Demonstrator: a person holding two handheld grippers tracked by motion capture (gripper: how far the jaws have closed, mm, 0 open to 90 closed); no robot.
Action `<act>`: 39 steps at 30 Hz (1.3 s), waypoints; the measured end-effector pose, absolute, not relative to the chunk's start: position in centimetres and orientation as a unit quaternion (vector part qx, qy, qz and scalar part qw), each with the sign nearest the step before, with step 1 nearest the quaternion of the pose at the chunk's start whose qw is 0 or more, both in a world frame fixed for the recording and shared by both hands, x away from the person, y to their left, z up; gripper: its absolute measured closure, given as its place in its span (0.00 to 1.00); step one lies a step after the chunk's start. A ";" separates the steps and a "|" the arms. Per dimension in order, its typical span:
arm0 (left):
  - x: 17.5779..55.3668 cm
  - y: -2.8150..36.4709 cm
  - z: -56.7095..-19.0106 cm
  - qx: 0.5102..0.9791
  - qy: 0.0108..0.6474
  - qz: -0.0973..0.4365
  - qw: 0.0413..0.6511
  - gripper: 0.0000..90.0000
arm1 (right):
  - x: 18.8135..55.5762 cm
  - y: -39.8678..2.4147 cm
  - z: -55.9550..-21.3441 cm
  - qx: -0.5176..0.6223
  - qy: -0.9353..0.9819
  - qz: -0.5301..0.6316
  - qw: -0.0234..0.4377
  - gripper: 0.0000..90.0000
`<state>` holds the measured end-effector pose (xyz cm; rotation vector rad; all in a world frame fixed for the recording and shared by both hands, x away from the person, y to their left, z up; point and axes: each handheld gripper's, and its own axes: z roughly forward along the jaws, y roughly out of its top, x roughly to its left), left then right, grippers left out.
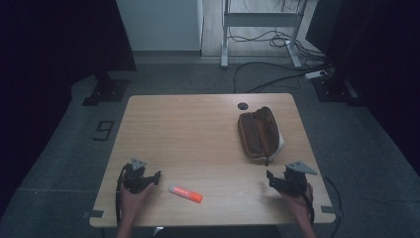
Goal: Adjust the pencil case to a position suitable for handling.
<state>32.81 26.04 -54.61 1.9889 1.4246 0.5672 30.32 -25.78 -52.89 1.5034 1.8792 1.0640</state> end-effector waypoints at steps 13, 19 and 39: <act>33.1 26.0 -54.6 0.752 0.541 0.216 0.310 0.25 | 31.1 -26.7 -50.5 0.557 0.666 0.418 0.267 0.19; 33.0 26.0 -54.6 0.752 0.541 0.216 0.309 0.25 | 32.6 -27.0 -50.0 0.564 0.659 0.421 0.264 0.19; 32.8 26.0 -54.6 0.750 0.543 0.218 0.309 0.26 | 38.1 -26.7 -50.2 0.579 0.641 0.427 0.268 0.23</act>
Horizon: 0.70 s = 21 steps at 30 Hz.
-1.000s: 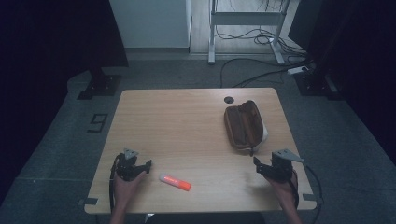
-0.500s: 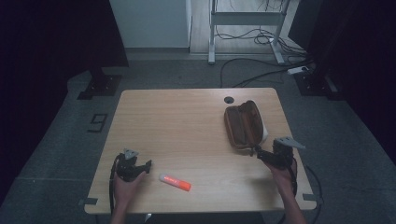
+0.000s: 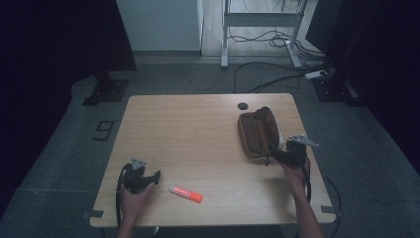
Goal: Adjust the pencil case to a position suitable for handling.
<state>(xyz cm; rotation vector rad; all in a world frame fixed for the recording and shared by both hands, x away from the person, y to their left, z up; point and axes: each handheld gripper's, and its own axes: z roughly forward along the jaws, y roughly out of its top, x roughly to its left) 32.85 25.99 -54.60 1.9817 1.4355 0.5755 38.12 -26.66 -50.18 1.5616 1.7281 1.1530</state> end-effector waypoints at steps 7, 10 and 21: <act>32.9 26.0 -54.6 0.750 0.543 0.218 0.309 0.26 | 40.3 -26.8 -51.3 0.577 0.642 0.434 0.259 0.33; 32.8 26.0 -54.6 0.750 0.543 0.218 0.309 0.26 | 40.7 -26.9 -51.7 0.579 0.645 0.428 0.256 0.36; 32.8 26.0 -54.6 0.750 0.543 0.218 0.308 0.26 | 41.4 -26.8 -52.9 0.590 0.649 0.421 0.231 0.69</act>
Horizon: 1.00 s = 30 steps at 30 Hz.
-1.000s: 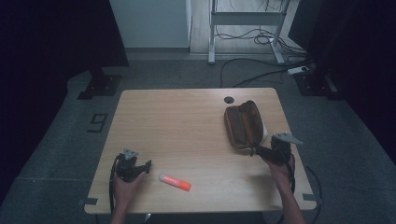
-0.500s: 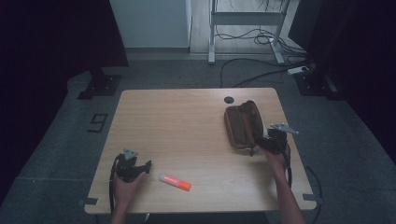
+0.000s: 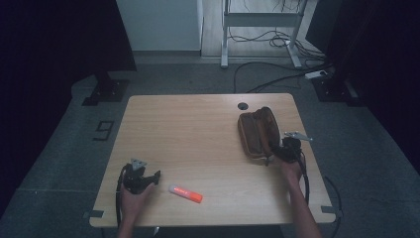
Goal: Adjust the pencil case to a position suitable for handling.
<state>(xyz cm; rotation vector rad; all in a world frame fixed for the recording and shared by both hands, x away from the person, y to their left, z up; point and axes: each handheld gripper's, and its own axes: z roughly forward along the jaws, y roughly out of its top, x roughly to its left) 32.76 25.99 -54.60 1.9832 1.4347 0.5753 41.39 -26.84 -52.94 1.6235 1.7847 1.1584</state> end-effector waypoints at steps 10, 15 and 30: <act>32.8 26.0 -54.6 0.750 0.543 0.218 0.308 0.26 | 41.3 -27.6 -53.1 0.606 0.632 0.422 0.234 0.91; 32.8 26.0 -54.6 0.751 0.542 0.218 0.308 0.26 | 40.9 -28.3 -53.2 0.610 0.618 0.443 0.221 0.92; 32.8 26.0 -54.6 0.750 0.543 0.217 0.309 0.26 | 40.1 -28.9 -52.4 0.604 0.603 0.473 0.219 0.93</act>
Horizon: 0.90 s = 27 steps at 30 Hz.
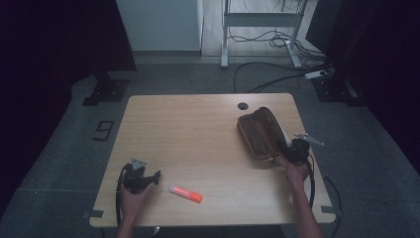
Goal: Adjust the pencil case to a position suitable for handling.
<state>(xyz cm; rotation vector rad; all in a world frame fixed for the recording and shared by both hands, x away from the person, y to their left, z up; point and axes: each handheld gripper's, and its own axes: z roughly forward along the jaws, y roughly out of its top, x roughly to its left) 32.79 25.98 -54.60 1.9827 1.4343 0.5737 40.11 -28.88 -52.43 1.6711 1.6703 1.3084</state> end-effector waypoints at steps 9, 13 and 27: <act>32.8 26.0 -54.6 0.750 0.543 0.217 0.309 0.26 | 39.3 -28.5 -51.3 0.581 0.606 0.498 0.217 0.93; 32.8 26.0 -54.6 0.750 0.543 0.217 0.309 0.26 | 39.1 -28.4 -51.0 0.576 0.606 0.505 0.212 0.93; 32.8 26.0 -54.6 0.750 0.543 0.217 0.309 0.26 | 38.3 -28.8 -49.5 0.541 0.608 0.543 0.206 0.93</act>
